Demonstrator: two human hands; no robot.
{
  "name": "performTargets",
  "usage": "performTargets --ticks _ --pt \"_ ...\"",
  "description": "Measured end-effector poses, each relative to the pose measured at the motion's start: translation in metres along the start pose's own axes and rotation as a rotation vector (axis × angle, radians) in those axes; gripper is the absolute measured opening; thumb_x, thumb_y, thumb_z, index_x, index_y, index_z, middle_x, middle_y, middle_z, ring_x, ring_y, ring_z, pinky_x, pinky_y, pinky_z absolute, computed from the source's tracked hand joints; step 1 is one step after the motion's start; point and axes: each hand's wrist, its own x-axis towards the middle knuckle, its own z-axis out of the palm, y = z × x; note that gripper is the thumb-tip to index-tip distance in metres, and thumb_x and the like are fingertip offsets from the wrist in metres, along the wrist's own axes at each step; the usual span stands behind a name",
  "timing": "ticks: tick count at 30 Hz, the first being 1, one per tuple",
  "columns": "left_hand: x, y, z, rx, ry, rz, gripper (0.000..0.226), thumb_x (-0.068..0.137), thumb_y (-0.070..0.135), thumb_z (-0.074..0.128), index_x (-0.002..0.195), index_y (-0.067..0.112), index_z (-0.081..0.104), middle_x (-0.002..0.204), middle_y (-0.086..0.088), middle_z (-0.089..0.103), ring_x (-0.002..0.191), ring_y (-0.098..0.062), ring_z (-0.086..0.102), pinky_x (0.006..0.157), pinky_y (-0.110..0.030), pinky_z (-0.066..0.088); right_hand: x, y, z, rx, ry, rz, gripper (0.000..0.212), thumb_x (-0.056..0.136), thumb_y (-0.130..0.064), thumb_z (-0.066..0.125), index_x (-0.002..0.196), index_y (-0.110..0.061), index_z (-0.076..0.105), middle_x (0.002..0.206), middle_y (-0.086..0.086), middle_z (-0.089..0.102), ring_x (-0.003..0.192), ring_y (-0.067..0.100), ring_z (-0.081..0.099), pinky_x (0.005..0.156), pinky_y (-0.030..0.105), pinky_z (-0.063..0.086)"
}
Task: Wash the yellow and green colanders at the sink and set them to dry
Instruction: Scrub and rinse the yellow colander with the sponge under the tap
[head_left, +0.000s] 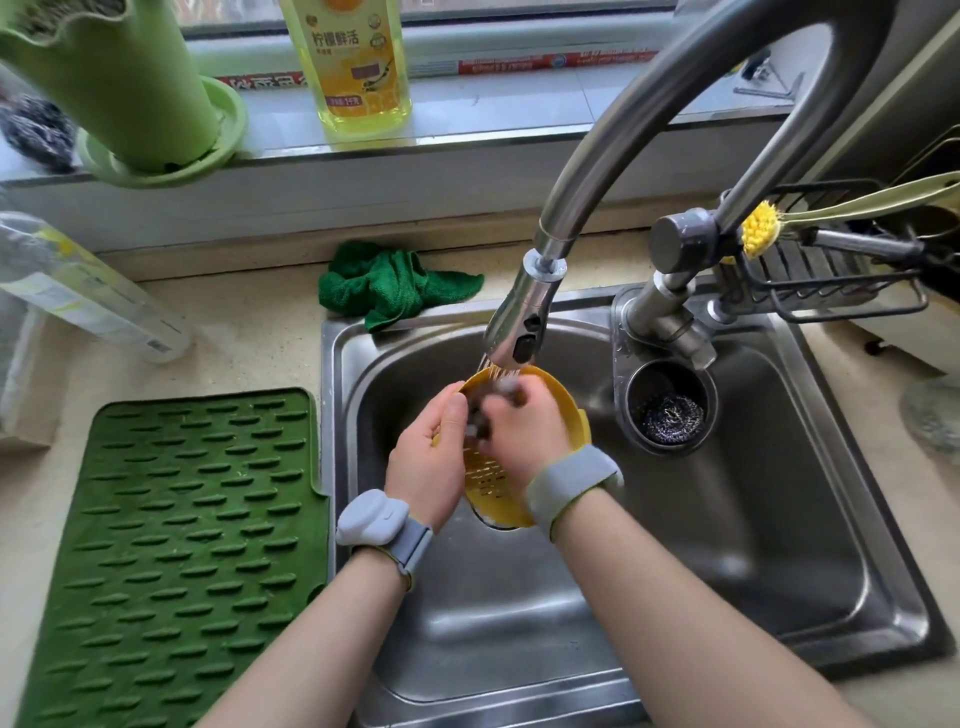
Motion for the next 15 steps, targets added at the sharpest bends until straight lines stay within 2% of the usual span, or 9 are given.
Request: performTargets --ticks 2,4,6,8,9,10,12,14,15 --pt "0.003 0.002 -0.003 0.001 0.006 -0.048 0.036 0.1 0.051 0.039 0.12 0.039 0.067 0.11 0.014 0.069 0.109 -0.013 0.062 0.095 -0.03 0.047 -0.007 0.007 0.004 -0.362 -0.138 -0.265 0.013 0.083 -0.006 0.055 0.091 -0.014 0.062 0.084 0.001 0.066 0.079 0.015 0.062 0.075 0.027 0.051" --pt "0.004 0.006 -0.007 0.006 0.002 -0.071 0.039 0.101 0.052 0.037 0.117 0.036 0.069 0.106 0.01 0.07 0.103 -0.014 0.062 0.088 -0.028 0.045 -0.004 0.009 0.001 -0.556 -0.181 -0.508 0.019 0.084 -0.009 0.053 0.097 -0.016 0.064 0.096 0.003 0.067 0.091 0.019 0.06 0.083 0.03 0.049" --pt "0.007 0.009 -0.011 -0.019 0.006 -0.068 0.041 0.101 0.051 0.038 0.116 0.031 0.071 0.104 0.006 0.071 0.1 -0.015 0.063 0.086 -0.028 0.045 0.006 0.014 -0.007 -0.911 -0.111 -0.816 0.026 0.082 -0.012 0.05 0.103 -0.017 0.065 0.11 0.008 0.063 0.098 0.027 0.055 0.085 0.035 0.047" --pt "0.012 0.008 -0.014 -0.02 0.026 -0.047 0.041 0.097 0.055 0.04 0.112 0.033 0.072 0.101 0.007 0.073 0.1 -0.016 0.065 0.092 -0.034 0.05 0.018 0.022 -0.019 -1.296 0.073 -1.056 0.026 0.08 -0.018 0.044 0.093 -0.019 0.066 0.109 0.008 0.062 0.093 0.033 0.054 0.074 0.038 0.047" --pt "0.013 0.007 -0.015 -0.013 0.036 -0.031 0.039 0.095 0.057 0.041 0.11 0.037 0.071 0.101 0.009 0.073 0.101 -0.016 0.066 0.094 -0.037 0.051 0.016 0.021 -0.024 -1.427 0.114 -1.035 0.027 0.08 -0.019 0.039 0.086 -0.019 0.066 0.104 0.007 0.063 0.09 0.033 0.054 0.07 0.038 0.045" --pt "0.014 0.006 -0.015 -0.007 0.049 -0.019 0.035 0.096 0.056 0.041 0.108 0.041 0.071 0.101 0.011 0.073 0.102 -0.015 0.066 0.095 -0.038 0.051 0.013 0.017 -0.027 -1.533 0.085 -0.934 0.031 0.08 -0.017 0.035 0.082 -0.018 0.066 0.101 0.007 0.063 0.09 0.032 0.054 0.068 0.037 0.043" --pt "0.013 0.007 -0.014 0.013 0.081 0.013 0.034 0.099 0.051 0.039 0.112 0.041 0.069 0.106 0.013 0.072 0.106 -0.013 0.064 0.097 -0.034 0.049 0.011 0.014 -0.027 -1.599 -0.157 -0.571 0.029 0.085 -0.016 0.038 0.095 -0.016 0.065 0.11 0.008 0.056 0.102 0.031 0.05 0.075 0.037 0.043" --pt "0.008 0.011 -0.009 0.051 0.109 0.014 0.038 0.1 0.05 0.039 0.125 0.037 0.065 0.118 0.012 0.07 0.112 -0.013 0.061 0.099 -0.029 0.045 0.001 0.017 -0.02 -1.398 -0.434 -0.249 0.024 0.082 -0.029 0.048 0.1 -0.024 0.062 0.109 0.002 0.06 0.102 0.028 0.057 0.082 0.038 0.049" --pt "0.005 0.011 -0.006 0.062 0.109 0.011 0.039 0.101 0.049 0.039 0.128 0.036 0.063 0.121 0.012 0.068 0.114 -0.013 0.059 0.099 -0.028 0.043 -0.003 0.019 -0.015 -1.213 -0.493 -0.254 0.023 0.082 -0.033 0.049 0.097 -0.024 0.065 0.101 0.001 0.067 0.093 0.025 0.063 0.079 0.037 0.053"
